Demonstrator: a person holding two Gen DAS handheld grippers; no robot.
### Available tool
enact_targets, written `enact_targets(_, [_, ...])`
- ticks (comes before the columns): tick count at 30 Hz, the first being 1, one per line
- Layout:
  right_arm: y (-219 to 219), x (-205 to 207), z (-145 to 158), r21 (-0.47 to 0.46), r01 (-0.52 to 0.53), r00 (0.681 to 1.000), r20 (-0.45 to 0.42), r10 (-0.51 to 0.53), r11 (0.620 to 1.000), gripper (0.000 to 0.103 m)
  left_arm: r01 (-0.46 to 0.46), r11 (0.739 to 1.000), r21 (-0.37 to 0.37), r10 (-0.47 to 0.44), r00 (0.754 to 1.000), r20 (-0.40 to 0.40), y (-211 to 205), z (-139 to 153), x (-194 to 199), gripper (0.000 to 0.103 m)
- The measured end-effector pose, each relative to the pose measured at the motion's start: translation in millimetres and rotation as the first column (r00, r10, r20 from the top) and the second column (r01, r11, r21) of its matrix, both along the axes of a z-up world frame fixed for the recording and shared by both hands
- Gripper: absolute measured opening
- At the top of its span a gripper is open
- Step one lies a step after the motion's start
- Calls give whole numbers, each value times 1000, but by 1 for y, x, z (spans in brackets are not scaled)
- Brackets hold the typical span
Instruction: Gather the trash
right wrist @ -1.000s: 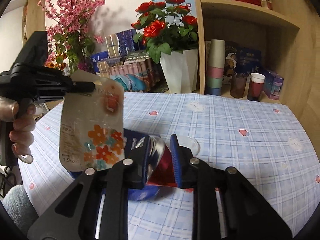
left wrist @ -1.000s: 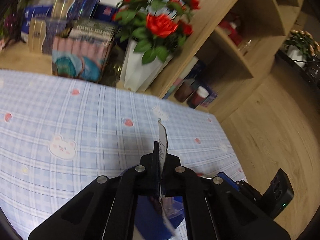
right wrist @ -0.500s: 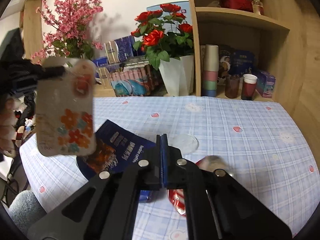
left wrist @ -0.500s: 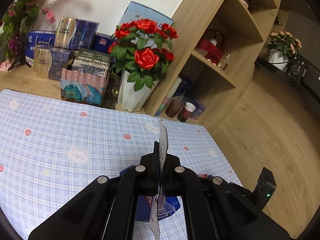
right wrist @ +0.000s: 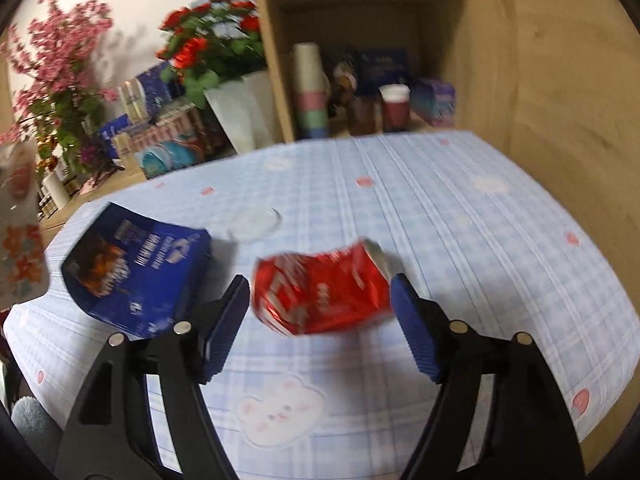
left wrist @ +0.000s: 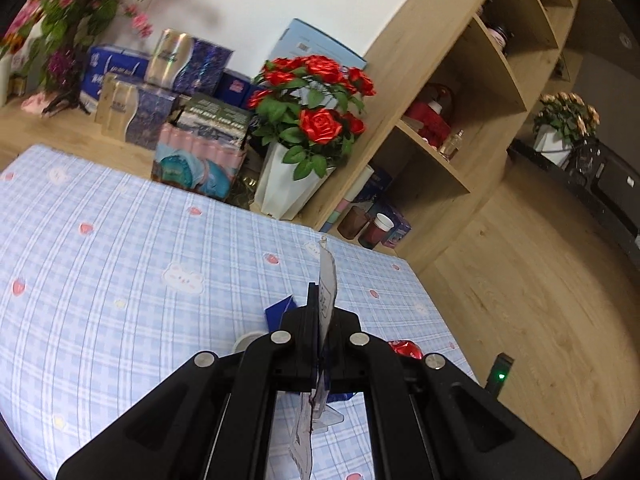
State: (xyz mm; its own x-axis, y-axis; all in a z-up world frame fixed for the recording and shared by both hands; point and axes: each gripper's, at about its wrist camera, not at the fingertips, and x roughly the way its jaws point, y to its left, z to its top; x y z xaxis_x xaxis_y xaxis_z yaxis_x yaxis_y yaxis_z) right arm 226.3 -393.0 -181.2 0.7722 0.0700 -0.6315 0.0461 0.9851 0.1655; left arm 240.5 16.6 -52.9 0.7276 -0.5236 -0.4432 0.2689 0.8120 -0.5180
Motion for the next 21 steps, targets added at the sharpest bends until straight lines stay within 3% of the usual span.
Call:
enact_targets(4, [-9,8,-7,16,51,999,1,-51,999,79,-21,1000,-22,20,999,-38,12,-15,-4,2])
enact_targets(9, [-34,35,-25,182,155,987,-75,-143,971,78,-47,999,-25,45,997,-60,18,-27,-5,2])
enact_targets(12, [-39,49,-36,229,183,978,-142,-153,956,68,-55,998,-29,53,996,-66,22,-30,-8,2])
enact_targets(16, [-42,51,-44,292,187,976,-163,-143,938,41,-54,998,-14,54,997,-58,20,-30,-16,2])
enact_targets(21, [-31,38,-26,258,131,989,-96,-109,957,37,-51,999,-19,49,997,-66,19,-29,-28,2])
